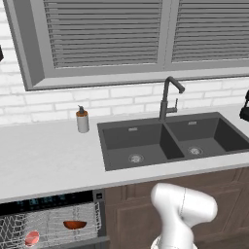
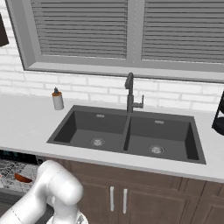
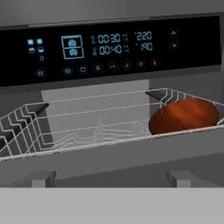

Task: Pick up the cup and bowl from the counter, place them in the dishwasher, and close the dishwasher door.

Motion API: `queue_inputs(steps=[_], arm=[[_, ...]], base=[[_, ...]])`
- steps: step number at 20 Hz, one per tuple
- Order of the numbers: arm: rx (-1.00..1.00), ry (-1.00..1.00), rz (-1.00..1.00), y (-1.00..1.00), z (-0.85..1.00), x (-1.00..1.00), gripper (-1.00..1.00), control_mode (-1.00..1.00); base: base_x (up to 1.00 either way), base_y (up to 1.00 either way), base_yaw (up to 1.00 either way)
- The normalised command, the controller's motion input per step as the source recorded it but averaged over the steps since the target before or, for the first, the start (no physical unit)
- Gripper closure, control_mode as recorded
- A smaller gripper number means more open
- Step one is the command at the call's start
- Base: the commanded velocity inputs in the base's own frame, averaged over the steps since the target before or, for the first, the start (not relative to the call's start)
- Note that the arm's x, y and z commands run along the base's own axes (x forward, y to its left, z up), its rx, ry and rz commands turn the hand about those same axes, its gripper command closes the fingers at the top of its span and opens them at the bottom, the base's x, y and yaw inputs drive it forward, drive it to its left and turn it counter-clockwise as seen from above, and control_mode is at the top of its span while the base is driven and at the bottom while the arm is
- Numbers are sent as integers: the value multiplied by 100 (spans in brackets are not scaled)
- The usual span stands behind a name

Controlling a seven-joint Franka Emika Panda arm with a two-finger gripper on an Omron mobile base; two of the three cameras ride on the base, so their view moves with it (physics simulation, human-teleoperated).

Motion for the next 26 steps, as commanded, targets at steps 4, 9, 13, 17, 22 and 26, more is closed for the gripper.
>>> queue_inputs(steps=[4,9,13,17,22,26], arm=[[0,-5,-13,-26,-1,99,-100,-100],[0,-2,-13,-27,-5,96,-100,-100],[0,0,-12,-29,-33,64,-100,-100],[0,0,-12,-31,-51,63,-100,-100],[0,0,-12,-28,-60,72,-100,-100],[1,-2,-13,-36,-91,85,-100,-100]], base=[[0,0,0],[0,0,0],[0,0,0],[0,0,0],[0,0,0],[0,0,0]])
